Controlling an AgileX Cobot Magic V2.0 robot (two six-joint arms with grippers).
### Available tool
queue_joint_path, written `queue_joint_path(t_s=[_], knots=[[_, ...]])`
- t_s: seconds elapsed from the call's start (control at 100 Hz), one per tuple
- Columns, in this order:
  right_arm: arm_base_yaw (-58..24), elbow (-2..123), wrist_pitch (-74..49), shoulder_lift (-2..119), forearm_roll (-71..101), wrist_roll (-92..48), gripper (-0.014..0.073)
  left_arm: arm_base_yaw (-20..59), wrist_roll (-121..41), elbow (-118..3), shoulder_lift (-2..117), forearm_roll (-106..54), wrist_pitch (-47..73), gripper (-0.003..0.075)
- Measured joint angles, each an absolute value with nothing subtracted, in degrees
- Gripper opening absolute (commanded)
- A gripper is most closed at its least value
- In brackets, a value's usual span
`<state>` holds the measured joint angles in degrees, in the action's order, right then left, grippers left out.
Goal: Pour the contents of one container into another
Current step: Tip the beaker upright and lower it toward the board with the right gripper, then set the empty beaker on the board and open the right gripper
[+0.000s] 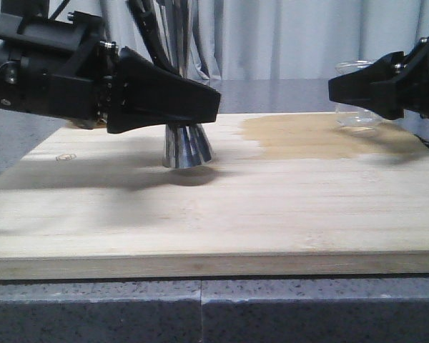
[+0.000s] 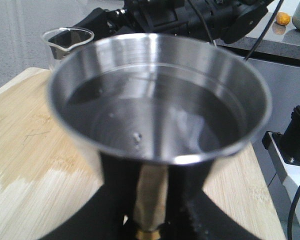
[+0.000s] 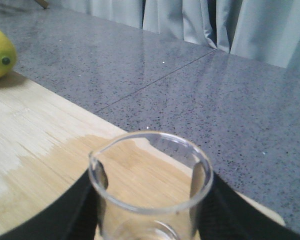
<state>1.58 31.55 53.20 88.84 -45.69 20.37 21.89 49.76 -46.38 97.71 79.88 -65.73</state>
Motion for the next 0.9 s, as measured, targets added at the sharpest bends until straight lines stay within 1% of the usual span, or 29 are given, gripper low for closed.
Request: queue_joint_path(t_s=[0.42, 0.9], knots=[[1.58, 31.02, 54.12, 90.72, -43.8, 18.32, 0.0166, 21.89, 49.76, -46.38, 97.71, 79.98, -65.73, -0.0001], [1.58, 31.02, 60.64, 95.06, -41.21, 16.63, 0.0166, 21.89, 49.88, -46.38, 97.71, 79.98, -65.73, -0.0001]])
